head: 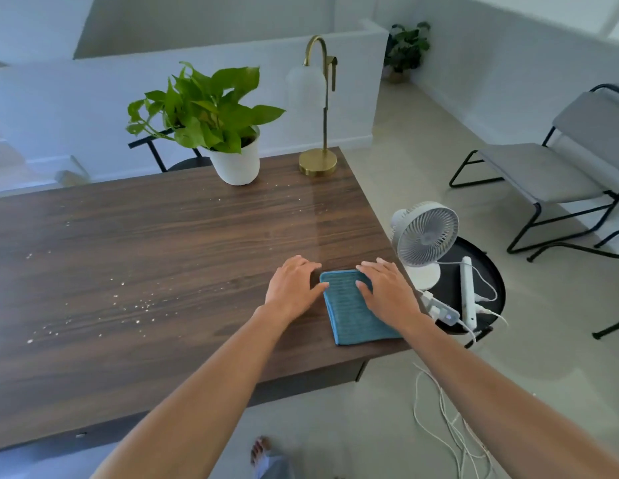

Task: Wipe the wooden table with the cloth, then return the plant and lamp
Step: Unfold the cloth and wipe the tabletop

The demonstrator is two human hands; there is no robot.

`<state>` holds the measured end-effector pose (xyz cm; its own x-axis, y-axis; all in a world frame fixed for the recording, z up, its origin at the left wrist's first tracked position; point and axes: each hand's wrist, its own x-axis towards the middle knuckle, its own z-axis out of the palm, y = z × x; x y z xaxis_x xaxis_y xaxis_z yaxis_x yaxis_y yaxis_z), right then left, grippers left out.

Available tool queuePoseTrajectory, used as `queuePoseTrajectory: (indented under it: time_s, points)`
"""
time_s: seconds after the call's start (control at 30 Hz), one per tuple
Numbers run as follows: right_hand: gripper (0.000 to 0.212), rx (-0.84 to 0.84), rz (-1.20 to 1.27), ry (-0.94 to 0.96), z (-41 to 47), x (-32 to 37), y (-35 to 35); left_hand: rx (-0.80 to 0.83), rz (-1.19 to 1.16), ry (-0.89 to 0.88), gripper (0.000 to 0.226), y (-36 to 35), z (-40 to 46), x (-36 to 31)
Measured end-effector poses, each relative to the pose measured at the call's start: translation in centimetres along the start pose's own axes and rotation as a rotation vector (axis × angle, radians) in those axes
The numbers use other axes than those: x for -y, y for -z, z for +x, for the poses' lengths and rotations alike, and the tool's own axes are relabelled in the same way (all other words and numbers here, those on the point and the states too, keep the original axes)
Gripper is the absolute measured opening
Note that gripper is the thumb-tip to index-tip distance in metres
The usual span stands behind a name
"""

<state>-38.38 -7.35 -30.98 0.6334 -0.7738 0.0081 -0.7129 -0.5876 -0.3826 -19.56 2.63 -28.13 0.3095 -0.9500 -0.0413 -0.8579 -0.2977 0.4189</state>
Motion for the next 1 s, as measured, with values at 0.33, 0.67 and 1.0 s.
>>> queuePoseTrajectory:
  time_s: [0.33, 0.67, 1.0]
  points:
    - [0.038, -0.077, -0.005, 0.062, -0.5, -0.2, 0.0, -0.091, 0.037, 0.056, 0.016, -1.2, 1.1, -2.9]
    - [0.017, -0.026, 0.284, 0.105, 1.5, 2.3, 4.6, -0.280, -0.381, 0.082, 0.014, 5.0, 0.6, -2.9]
    - [0.021, 0.377, 0.103, 0.299, 8.2, 9.6, 10.6, -0.497, -0.245, 0.182, 0.009, 18.6, 1.1, 3.7]
